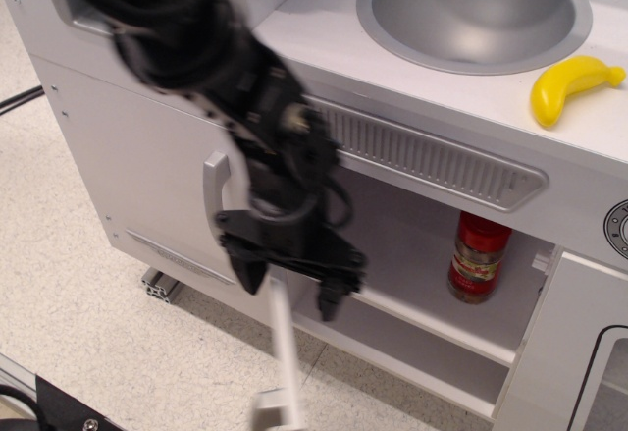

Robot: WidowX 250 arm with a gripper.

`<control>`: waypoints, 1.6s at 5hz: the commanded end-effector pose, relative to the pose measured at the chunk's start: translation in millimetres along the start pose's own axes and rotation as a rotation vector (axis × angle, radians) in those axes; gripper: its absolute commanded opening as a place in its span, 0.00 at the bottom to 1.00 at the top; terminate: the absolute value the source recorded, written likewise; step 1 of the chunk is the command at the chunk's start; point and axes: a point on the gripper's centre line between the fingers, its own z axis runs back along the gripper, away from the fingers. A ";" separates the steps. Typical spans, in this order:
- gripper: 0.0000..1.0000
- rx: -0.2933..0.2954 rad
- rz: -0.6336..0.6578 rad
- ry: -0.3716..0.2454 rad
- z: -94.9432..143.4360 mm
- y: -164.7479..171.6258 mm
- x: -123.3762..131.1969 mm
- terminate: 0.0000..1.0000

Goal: Close cabinet

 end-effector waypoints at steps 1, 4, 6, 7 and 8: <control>1.00 -0.067 0.010 -0.042 23.6 -47.0 20.4 0.00; 1.00 -0.186 -0.143 -0.002 68.5 -22.4 -19.4 0.00; 1.00 -0.083 -0.264 0.010 19.4 24.3 -34.8 0.00; 1.00 -0.059 -0.291 -0.007 -16.4 23.4 -31.0 0.00; 1.00 -0.099 -0.351 -0.025 -41.7 14.3 -21.4 0.00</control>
